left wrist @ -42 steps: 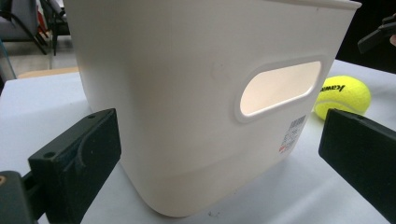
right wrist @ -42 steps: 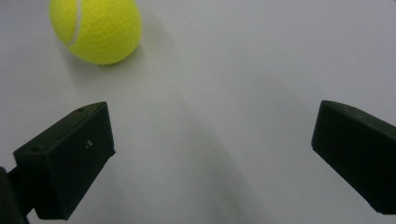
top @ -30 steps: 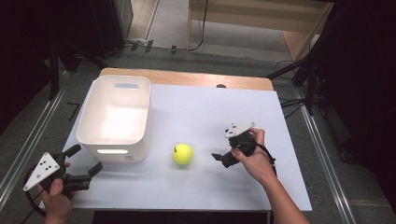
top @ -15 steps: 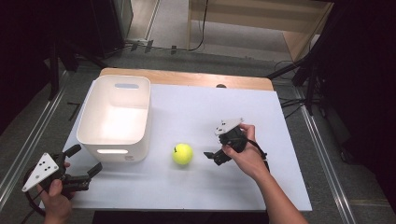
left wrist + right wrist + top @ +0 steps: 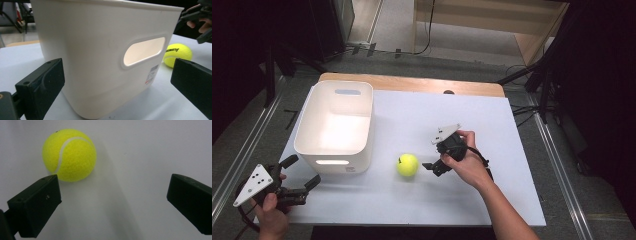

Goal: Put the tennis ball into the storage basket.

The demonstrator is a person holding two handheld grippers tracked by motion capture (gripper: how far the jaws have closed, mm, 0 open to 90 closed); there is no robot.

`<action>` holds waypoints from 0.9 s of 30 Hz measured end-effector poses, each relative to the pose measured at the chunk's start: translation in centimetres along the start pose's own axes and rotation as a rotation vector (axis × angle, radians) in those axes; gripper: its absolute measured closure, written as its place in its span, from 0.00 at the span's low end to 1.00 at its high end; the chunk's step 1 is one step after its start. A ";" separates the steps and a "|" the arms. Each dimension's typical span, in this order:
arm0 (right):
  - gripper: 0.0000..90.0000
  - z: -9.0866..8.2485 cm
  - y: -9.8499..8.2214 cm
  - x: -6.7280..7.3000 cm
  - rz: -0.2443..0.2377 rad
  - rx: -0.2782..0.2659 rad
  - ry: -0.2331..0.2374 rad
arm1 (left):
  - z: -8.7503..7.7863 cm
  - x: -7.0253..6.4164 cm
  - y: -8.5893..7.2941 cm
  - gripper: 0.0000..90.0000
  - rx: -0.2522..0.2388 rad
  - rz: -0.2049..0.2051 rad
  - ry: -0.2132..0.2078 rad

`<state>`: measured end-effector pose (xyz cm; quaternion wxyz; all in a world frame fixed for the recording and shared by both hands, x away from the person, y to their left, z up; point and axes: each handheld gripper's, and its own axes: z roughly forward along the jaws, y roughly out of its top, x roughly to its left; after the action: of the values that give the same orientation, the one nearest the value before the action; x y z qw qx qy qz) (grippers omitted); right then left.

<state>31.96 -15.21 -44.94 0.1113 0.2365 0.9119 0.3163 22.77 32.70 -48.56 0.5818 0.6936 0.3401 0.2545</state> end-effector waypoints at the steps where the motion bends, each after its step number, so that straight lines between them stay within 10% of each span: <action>1: 0.00 0.1 0.2 0.0 -0.003 0.002 0.002 | 0.0 0.0 0.0 0.00 -0.001 0.000 -0.012; 27: 0.00 2.2 3.1 1.1 -0.074 0.055 0.071 | 0.2 0.0 0.0 0.00 0.013 0.002 -0.027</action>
<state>32.95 -11.39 -44.71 0.0838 0.1941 0.9319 0.2948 22.90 32.56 -48.62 0.5817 0.7010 0.3331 0.2434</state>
